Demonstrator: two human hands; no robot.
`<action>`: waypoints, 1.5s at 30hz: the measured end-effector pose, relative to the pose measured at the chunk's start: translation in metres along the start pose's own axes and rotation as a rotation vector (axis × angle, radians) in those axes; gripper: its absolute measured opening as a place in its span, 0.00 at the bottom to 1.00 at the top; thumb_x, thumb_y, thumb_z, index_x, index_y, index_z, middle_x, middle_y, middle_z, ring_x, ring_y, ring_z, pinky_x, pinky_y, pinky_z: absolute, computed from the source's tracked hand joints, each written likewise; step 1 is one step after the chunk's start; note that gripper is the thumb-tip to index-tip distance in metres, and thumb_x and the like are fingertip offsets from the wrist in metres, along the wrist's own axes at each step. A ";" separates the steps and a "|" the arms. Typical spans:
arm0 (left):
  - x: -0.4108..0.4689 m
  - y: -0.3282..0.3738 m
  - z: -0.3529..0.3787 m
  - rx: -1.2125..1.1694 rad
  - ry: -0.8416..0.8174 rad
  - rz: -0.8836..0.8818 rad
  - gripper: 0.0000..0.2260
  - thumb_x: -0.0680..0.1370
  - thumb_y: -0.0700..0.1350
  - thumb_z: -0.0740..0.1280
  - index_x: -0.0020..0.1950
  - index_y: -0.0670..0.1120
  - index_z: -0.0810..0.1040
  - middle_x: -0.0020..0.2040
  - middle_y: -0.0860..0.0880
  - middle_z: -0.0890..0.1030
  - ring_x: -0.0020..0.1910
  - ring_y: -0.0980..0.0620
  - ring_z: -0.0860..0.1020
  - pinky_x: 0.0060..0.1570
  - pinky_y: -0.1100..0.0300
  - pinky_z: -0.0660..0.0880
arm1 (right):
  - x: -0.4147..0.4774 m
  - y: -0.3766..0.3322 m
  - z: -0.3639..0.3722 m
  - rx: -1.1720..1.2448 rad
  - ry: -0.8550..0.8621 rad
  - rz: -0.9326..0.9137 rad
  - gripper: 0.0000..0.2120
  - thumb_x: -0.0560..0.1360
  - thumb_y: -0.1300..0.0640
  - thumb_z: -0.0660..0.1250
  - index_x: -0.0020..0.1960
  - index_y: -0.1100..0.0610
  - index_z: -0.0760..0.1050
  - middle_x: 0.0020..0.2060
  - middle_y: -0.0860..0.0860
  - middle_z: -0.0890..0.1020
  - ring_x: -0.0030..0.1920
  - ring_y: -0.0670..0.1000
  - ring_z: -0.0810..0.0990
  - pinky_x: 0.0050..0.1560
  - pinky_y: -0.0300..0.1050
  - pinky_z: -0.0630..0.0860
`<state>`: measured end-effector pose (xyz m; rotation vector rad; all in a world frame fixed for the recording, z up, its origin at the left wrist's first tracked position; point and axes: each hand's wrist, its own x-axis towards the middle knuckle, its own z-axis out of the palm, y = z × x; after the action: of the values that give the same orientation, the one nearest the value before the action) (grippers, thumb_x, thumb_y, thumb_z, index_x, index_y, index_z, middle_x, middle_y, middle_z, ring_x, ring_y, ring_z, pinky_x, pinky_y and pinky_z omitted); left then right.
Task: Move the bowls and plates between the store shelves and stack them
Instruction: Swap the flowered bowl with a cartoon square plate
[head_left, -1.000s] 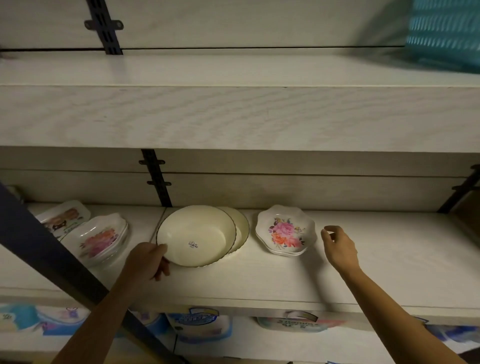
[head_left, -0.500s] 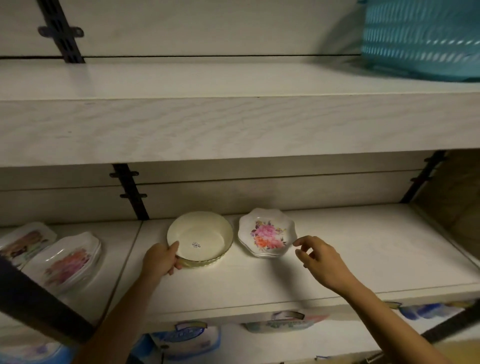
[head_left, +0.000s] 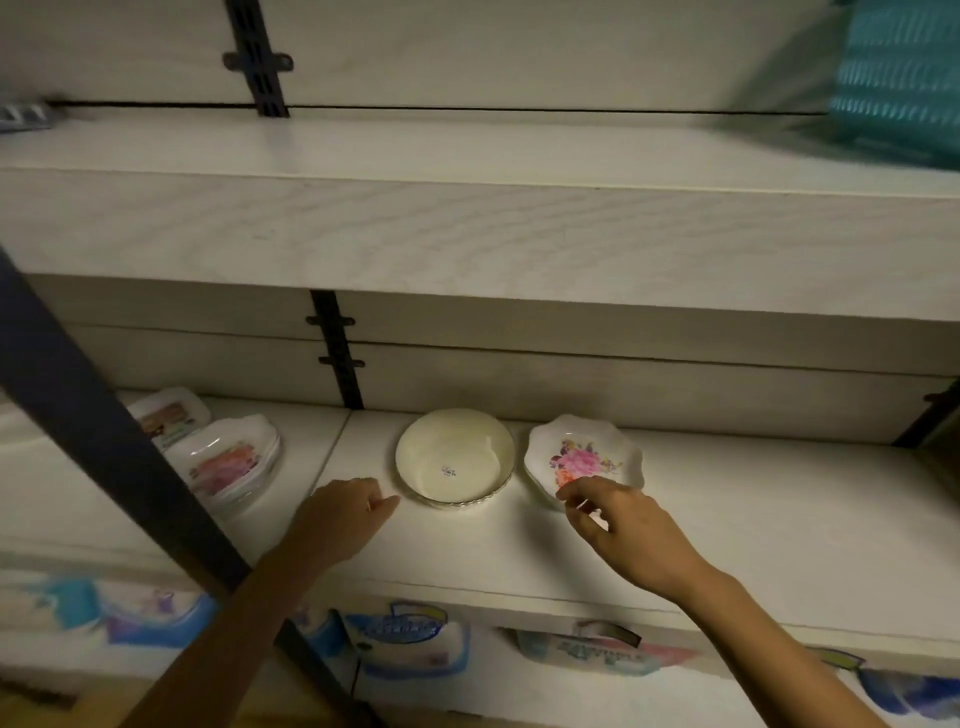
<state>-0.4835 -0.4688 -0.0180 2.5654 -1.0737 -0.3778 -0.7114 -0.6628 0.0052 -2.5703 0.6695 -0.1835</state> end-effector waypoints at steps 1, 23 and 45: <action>-0.009 -0.004 -0.004 -0.011 -0.008 -0.002 0.15 0.79 0.52 0.59 0.33 0.51 0.67 0.30 0.53 0.70 0.30 0.56 0.69 0.35 0.63 0.67 | 0.004 -0.005 0.003 -0.011 -0.007 -0.042 0.12 0.78 0.51 0.58 0.59 0.49 0.74 0.55 0.45 0.80 0.53 0.46 0.78 0.49 0.39 0.75; -0.194 -0.167 -0.083 -0.086 0.292 -0.243 0.11 0.79 0.49 0.60 0.44 0.43 0.76 0.39 0.47 0.78 0.40 0.49 0.76 0.37 0.61 0.68 | -0.005 -0.211 0.094 -0.028 -0.114 -0.424 0.12 0.78 0.50 0.58 0.60 0.47 0.73 0.55 0.44 0.80 0.44 0.43 0.75 0.45 0.39 0.71; -0.218 -0.388 -0.174 0.029 0.276 -0.177 0.09 0.79 0.48 0.59 0.42 0.45 0.74 0.42 0.44 0.82 0.42 0.49 0.80 0.37 0.66 0.70 | 0.045 -0.410 0.210 -0.007 -0.110 -0.296 0.13 0.77 0.53 0.60 0.60 0.52 0.75 0.53 0.49 0.82 0.51 0.49 0.80 0.52 0.47 0.78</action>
<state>-0.3217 -0.0199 0.0099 2.6479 -0.7636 -0.0460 -0.4463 -0.2831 0.0171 -2.6528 0.2472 -0.1349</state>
